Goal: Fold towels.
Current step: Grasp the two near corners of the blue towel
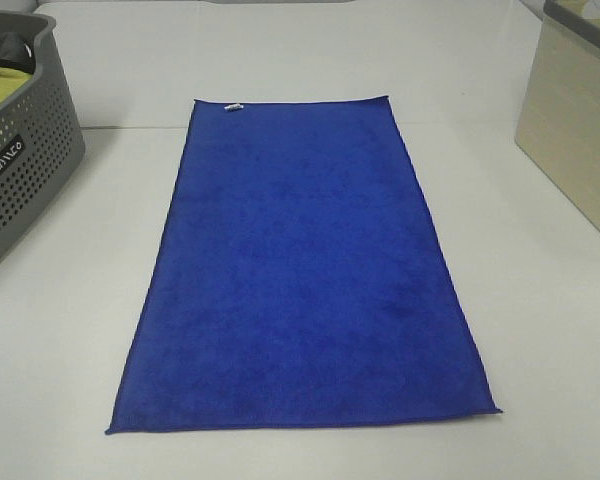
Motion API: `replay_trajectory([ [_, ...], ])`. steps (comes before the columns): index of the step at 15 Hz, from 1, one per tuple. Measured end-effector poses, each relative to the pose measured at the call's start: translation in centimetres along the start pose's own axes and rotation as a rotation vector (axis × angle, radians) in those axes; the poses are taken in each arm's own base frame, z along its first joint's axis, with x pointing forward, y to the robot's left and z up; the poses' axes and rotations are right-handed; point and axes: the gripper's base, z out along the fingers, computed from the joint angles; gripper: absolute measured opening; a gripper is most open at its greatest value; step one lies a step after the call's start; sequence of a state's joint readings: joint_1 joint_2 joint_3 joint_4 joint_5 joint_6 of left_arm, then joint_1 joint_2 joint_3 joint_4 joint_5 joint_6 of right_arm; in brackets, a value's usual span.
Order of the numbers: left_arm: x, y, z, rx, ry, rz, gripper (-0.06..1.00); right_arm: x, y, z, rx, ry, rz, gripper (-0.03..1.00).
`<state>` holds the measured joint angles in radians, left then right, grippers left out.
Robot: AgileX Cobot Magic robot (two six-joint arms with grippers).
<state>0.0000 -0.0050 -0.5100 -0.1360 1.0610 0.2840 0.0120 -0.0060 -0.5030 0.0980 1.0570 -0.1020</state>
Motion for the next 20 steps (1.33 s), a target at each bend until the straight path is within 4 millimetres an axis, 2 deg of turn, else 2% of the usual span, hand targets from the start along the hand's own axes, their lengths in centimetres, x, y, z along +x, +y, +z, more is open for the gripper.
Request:
replay_trajectory([
  [13,-0.4,-0.7,0.0,0.075,-0.038,-0.050,0.62,0.0,0.0,0.0,-0.003,0.000,0.001,0.78],
  [16,-2.7,-0.2,-0.2,0.051,-0.242,-0.100,0.62,-1.1,-0.1,0.6,0.003,0.006,0.004,0.75],
  [18,-4.4,0.0,1.2,0.098,-0.311,-0.232,0.62,-3.0,-0.4,1.9,0.013,-0.036,0.025,0.73],
  [20,-4.8,0.2,4.2,0.149,-0.249,-0.380,0.62,-4.5,-0.7,3.5,0.020,-0.062,0.101,0.71],
])
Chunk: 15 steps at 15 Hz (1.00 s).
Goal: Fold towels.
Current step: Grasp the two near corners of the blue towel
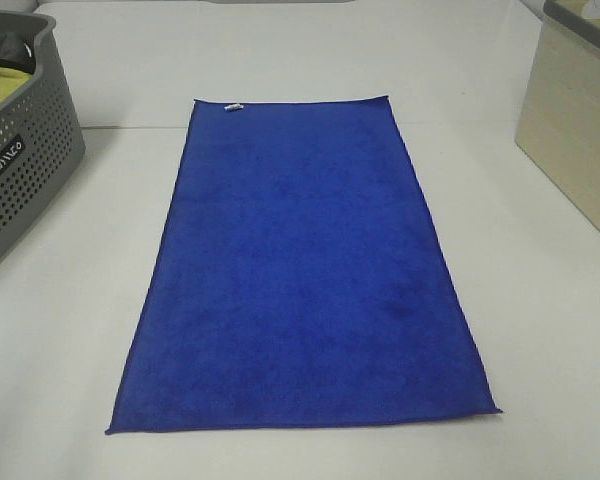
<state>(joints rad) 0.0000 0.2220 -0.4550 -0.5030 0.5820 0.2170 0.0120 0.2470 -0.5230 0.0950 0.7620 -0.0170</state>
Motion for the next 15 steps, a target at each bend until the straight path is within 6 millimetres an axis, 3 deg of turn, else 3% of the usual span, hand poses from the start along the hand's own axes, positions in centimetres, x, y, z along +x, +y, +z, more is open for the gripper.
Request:
replay_trajectory([
  [4,1.3,1.7,6.4,-0.043,0.305,-0.193,0.62,-0.7,-0.2,4.1,0.006,0.153,0.055,0.69],
  [8,4.4,3.5,11.8,-0.078,0.603,-0.296,0.62,0.0,-0.5,9.4,0.015,0.382,0.098,0.64],
  [15,10.4,5.3,17.3,-0.049,0.913,-0.430,0.62,4.6,0.6,16.8,-0.104,0.848,0.280,0.64],
])
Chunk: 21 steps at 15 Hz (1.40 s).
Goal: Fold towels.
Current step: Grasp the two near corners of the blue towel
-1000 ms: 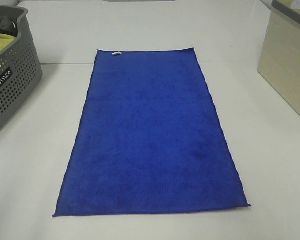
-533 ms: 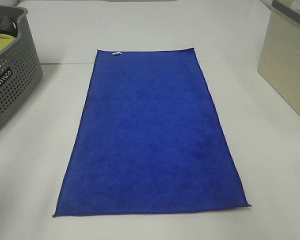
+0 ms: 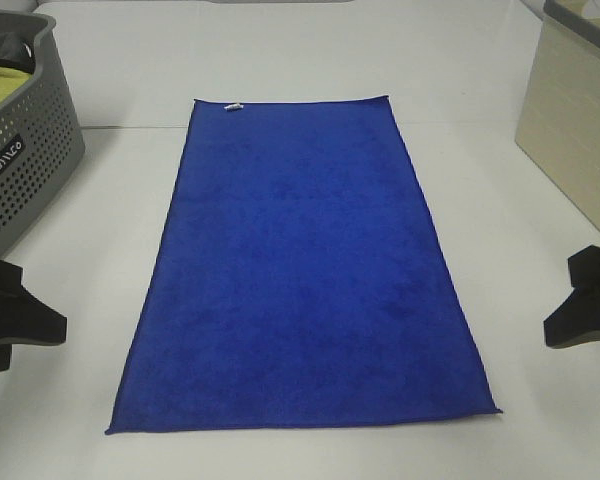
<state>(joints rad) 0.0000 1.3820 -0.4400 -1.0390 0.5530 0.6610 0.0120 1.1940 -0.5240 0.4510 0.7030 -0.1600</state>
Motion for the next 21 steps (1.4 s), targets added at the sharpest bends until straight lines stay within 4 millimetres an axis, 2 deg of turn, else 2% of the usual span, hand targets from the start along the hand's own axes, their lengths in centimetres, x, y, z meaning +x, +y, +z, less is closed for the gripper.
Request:
replay_trajectory([
  [2,0.0,0.7,1.6,0.002,0.054,-0.018,0.62,-0.4,0.0,2.3,-0.055,0.099,0.023,0.66],
  [4,0.1,1.0,2.9,0.015,0.089,-0.044,0.62,-1.3,0.3,3.7,-0.099,0.152,0.008,0.67],
  [8,0.7,0.6,5.2,0.047,0.144,-0.020,0.62,-3.6,0.0,6.6,-0.102,0.228,0.027,0.70],
  [9,1.0,0.4,5.9,0.054,0.151,-0.022,0.62,-3.8,-0.3,7.8,-0.104,0.267,0.029,0.70],
  [12,1.2,0.1,7.1,0.064,0.168,-0.012,0.62,-3.7,-0.4,9.4,-0.147,0.306,0.031,0.71],
  [17,0.5,0.0,8.7,0.061,0.184,-0.014,0.62,-3.1,-0.9,11.7,-0.164,0.380,0.083,0.70],
  [21,-0.3,-0.7,9.7,0.094,0.197,-0.013,0.62,-3.1,-0.3,12.3,-0.201,0.363,0.091,0.68],
])
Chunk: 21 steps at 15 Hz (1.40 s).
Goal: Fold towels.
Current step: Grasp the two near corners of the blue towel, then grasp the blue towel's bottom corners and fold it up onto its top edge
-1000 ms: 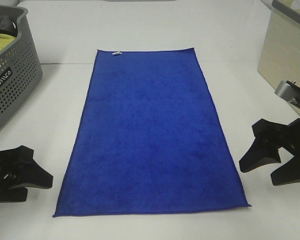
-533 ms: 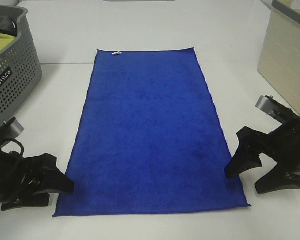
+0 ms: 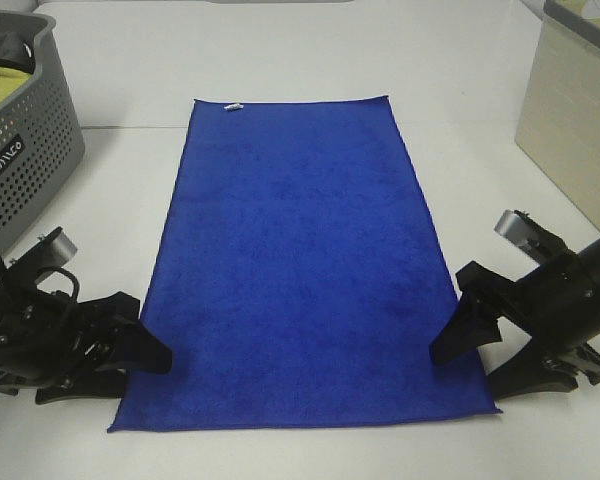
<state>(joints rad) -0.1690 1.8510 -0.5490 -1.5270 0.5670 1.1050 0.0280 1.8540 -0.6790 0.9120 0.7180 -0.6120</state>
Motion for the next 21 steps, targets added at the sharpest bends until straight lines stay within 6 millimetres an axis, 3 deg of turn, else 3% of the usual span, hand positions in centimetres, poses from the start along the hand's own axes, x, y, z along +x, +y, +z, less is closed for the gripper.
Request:
replay_trajectory([
  [3,0.1,-0.1,0.5,0.038,0.031,-0.022,0.61,0.1,1.3,1.0,0.024,-0.021,-0.048,0.64],
  [5,0.1,0.1,0.7,0.035,0.041,-0.026,0.49,-0.1,1.1,1.0,0.049,-0.046,-0.022,0.54],
  [8,0.1,0.5,0.9,0.007,0.042,0.013,0.10,-0.3,0.7,1.0,0.100,-0.062,-0.024,0.25],
  [9,0.1,0.5,0.9,0.008,0.042,0.040,0.01,-0.4,0.5,1.0,0.111,-0.071,-0.031,0.05],
  [10,0.1,0.5,0.9,0.008,0.042,0.049,0.00,-0.4,0.5,1.0,0.111,-0.071,-0.035,0.00],
  [15,0.5,-0.4,-0.7,-0.006,0.055,0.105,0.00,0.2,1.6,-0.2,0.066,-0.053,-0.059,0.00],
  [17,2.4,-0.3,-1.9,-0.020,0.072,0.099,0.00,1.6,2.5,-1.9,0.043,-0.073,-0.077,0.00],
  [20,5.5,-0.2,-3.6,-0.010,0.072,0.090,0.00,4.5,2.1,-2.6,0.051,-0.065,-0.067,0.00],
  [21,5.5,-0.2,-3.6,-0.010,0.072,0.090,0.00,4.5,2.1,-2.6,0.051,-0.065,-0.067,0.00],
])
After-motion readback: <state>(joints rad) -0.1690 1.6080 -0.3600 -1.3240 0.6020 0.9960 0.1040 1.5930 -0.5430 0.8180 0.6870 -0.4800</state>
